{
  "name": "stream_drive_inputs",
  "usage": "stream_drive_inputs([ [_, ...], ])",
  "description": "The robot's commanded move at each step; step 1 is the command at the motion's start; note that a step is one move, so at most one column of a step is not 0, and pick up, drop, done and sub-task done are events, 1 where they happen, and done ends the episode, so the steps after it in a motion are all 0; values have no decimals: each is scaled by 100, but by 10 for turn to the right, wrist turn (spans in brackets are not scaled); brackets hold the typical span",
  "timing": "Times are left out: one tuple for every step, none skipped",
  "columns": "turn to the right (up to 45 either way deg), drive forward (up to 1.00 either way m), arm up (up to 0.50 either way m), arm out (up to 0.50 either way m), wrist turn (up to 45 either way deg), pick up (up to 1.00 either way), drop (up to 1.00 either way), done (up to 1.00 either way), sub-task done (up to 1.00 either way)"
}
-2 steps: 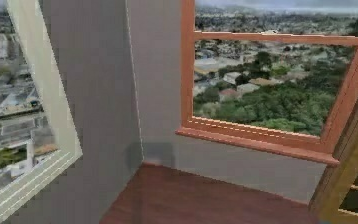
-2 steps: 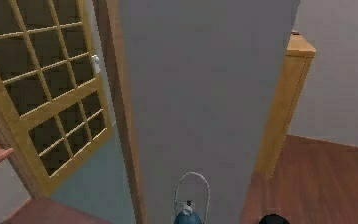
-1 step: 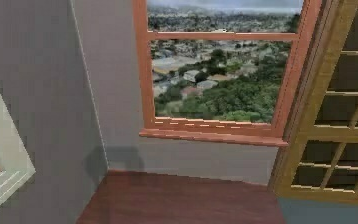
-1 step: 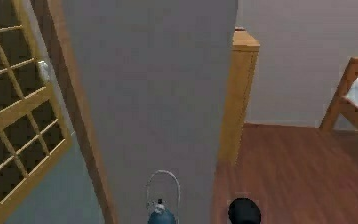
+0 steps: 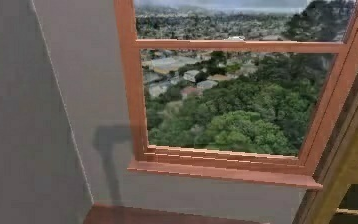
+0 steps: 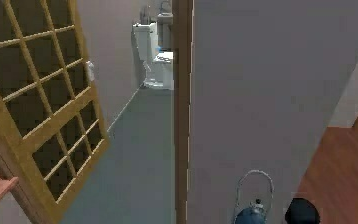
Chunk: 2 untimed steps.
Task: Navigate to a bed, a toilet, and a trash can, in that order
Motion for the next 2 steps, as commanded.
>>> stream_drive_inputs([
  [450, 0, 0, 0, 0, 0, 0, 0, 0],
  [210, 0, 0, 0, 0, 0, 0, 0, 0],
])
